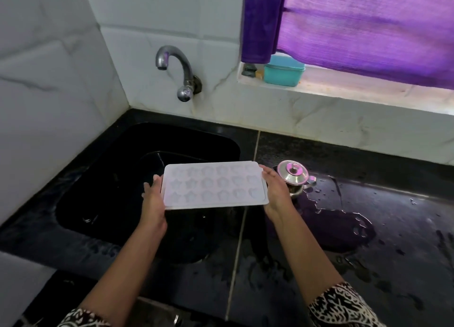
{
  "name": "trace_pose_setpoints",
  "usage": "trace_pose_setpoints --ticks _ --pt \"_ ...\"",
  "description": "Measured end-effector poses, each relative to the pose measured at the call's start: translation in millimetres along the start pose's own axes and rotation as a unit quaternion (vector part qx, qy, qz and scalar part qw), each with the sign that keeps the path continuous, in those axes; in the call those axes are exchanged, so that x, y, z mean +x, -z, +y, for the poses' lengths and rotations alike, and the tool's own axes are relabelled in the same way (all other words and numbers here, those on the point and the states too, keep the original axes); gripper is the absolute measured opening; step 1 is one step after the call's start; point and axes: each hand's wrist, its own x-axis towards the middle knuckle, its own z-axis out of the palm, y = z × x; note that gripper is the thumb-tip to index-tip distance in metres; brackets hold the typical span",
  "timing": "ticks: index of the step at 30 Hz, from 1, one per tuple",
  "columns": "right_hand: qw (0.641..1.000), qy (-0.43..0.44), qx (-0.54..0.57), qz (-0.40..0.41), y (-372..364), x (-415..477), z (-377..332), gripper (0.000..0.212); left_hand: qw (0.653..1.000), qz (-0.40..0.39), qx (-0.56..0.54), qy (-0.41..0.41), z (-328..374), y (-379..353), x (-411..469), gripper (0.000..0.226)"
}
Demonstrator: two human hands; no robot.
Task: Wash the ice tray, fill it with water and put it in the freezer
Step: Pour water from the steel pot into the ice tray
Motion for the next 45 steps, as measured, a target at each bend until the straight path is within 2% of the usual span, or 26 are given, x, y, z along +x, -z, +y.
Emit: trace_pose_setpoints --ticks 1,3,5,7,11,23,27,31,33,35,45 --pt "1.0 0.002 -0.006 -0.004 -6.9 3.1 -0.4 0.022 1.0 0.003 0.025 -0.001 -12.3 14.1 16.7 0.101" --pt "1.0 0.01 -0.018 -0.011 -20.9 8.6 -1.7 0.024 0.998 0.011 0.067 0.006 12.1 15.2 10.3 0.1" --pt "0.999 0.017 -0.034 -0.014 -34.0 13.8 -2.2 0.021 0.994 0.006 0.109 -0.008 60.9 -2.9 -31.5 0.082" --pt "0.998 0.009 -0.065 -0.022 -40.0 32.8 7.5 0.02 0.991 0.017 0.133 -0.025 78.8 -6.8 -42.1 0.069" --pt "0.998 -0.02 -0.051 -0.039 -60.0 32.0 2.1 0.018 0.984 0.077 0.158 0.016 79.3 5.6 -21.6 0.079" --pt "0.995 -0.038 -0.056 -0.069 -85.3 41.5 -3.7 0.02 0.974 0.142 0.178 0.002 94.9 12.6 -26.5 0.061" --pt "0.995 -0.043 -0.054 -0.074 -82.8 47.2 -2.4 0.021 0.946 0.135 0.278 -0.101 83.4 22.6 -26.7 0.041" --pt "0.992 -0.046 -0.058 -0.097 -79.9 52.8 -1.9 0.019 0.961 0.154 0.198 -0.115 75.7 26.4 -31.4 0.03" --pt "0.991 -0.053 -0.067 -0.106 -79.4 57.6 -1.3 0.02 0.984 0.143 0.064 -0.088 75.0 22.9 -35.2 0.027" --pt "0.989 -0.058 -0.073 -0.114 -78.1 63.2 -0.4 0.021 0.989 0.139 -0.023 -0.046 75.0 18.4 -40.5 0.025" --pt "0.982 -0.072 -0.097 -0.147 -76.6 70.1 3.0 0.021 0.985 0.136 -0.1 -0.024 69.7 10.3 -61.8 0.022"
